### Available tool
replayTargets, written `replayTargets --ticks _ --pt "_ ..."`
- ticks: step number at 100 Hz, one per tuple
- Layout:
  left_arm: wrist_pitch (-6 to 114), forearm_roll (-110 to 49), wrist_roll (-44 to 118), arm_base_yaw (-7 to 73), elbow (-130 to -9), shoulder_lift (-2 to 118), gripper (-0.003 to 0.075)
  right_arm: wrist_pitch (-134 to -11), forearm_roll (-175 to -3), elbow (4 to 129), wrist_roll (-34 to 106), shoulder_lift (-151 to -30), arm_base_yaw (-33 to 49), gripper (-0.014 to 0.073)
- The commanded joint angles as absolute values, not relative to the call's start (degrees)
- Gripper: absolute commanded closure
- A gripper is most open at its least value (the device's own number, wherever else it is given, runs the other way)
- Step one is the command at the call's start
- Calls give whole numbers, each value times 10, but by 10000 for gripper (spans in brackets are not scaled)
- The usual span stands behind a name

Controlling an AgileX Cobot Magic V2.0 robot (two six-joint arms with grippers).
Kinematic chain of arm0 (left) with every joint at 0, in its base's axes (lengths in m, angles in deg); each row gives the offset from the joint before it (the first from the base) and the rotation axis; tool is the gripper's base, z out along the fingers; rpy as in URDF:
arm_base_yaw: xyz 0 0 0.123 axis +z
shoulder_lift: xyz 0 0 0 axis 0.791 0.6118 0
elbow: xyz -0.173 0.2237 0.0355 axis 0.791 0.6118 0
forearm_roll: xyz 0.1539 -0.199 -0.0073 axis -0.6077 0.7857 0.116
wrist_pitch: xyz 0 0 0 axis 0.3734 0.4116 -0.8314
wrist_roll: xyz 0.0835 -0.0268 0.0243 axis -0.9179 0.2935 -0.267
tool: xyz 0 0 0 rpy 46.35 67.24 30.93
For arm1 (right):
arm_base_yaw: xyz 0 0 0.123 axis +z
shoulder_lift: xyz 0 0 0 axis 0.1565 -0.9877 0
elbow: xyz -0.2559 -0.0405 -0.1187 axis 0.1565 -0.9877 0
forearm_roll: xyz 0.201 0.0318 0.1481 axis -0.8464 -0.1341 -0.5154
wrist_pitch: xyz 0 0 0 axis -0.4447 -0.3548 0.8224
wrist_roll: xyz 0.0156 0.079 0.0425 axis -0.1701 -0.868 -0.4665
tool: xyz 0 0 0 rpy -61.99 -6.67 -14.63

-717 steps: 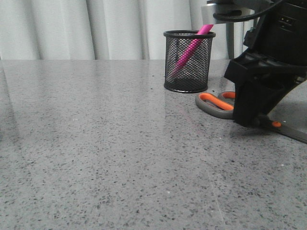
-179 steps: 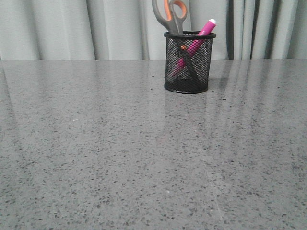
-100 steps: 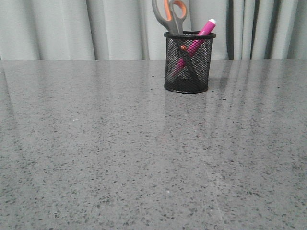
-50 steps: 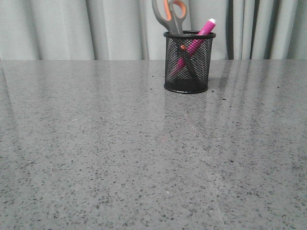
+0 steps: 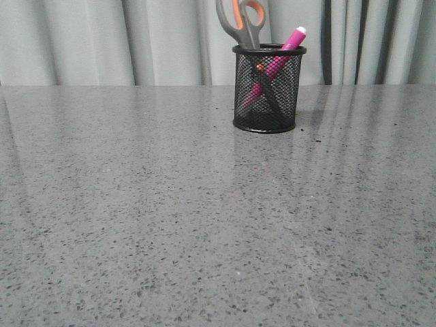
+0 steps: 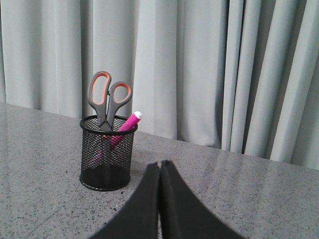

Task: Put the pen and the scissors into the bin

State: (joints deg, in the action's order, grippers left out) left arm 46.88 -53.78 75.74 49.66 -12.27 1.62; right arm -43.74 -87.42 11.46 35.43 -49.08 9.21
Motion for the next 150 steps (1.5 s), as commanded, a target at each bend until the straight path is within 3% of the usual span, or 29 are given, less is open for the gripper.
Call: replayTargets --ticks 1,47,150 --pt "412 -542 765 492 -117 19 739 -396 -872 129 359 -494 88 670" --pt "412 -534 765 543 -97 -15 739 -396 -872 129 359 -494 88 670" --pt "430 -523 765 539 -96 -15 739 -399 -872 129 359 -494 88 670"
